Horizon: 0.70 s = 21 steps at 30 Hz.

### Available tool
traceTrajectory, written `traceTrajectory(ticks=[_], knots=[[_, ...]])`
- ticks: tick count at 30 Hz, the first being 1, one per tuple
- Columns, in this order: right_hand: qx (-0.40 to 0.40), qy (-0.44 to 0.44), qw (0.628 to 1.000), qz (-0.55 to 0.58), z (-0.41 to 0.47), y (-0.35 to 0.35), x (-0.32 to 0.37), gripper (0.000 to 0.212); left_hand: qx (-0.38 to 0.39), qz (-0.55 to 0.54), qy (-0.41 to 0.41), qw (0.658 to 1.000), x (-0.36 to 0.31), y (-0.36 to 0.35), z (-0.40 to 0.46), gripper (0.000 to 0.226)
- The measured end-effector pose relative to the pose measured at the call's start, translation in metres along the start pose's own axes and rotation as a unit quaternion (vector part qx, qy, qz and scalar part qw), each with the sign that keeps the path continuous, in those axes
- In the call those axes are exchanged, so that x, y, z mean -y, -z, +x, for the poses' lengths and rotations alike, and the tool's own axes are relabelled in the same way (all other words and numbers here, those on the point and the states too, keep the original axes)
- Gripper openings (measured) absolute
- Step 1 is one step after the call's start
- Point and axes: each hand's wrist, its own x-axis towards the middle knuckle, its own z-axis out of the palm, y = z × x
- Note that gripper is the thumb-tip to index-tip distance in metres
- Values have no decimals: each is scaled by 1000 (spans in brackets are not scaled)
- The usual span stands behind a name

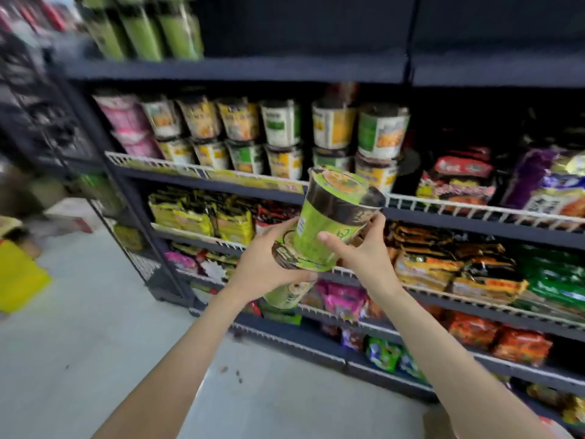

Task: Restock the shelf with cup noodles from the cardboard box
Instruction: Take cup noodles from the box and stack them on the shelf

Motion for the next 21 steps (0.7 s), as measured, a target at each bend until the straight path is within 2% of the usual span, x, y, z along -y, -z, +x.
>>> traceTrajectory(ticks=[2,8,13,17,19,21], knots=[[-7,51,999,-2,28,-18,33,87,-30,1,-33,999,-10,34,26,88],[-14,166,986,5,124,-45,118,78,-150,3,-129,980,-40,110,111,99],[-3,249,968,30,199,-69,166,84,-265,25,-188,945,-52,159,184,99],[-7,288,956,48,259,-94,185,73,-340,74,-217,912,-51,195,245,103],[-4,290,955,56,292,-108,193,76,-359,91,-232,900,-48,212,274,103],[-9,293,954,56,323,-122,201,81,-359,96,-224,901,-43,229,303,105]])
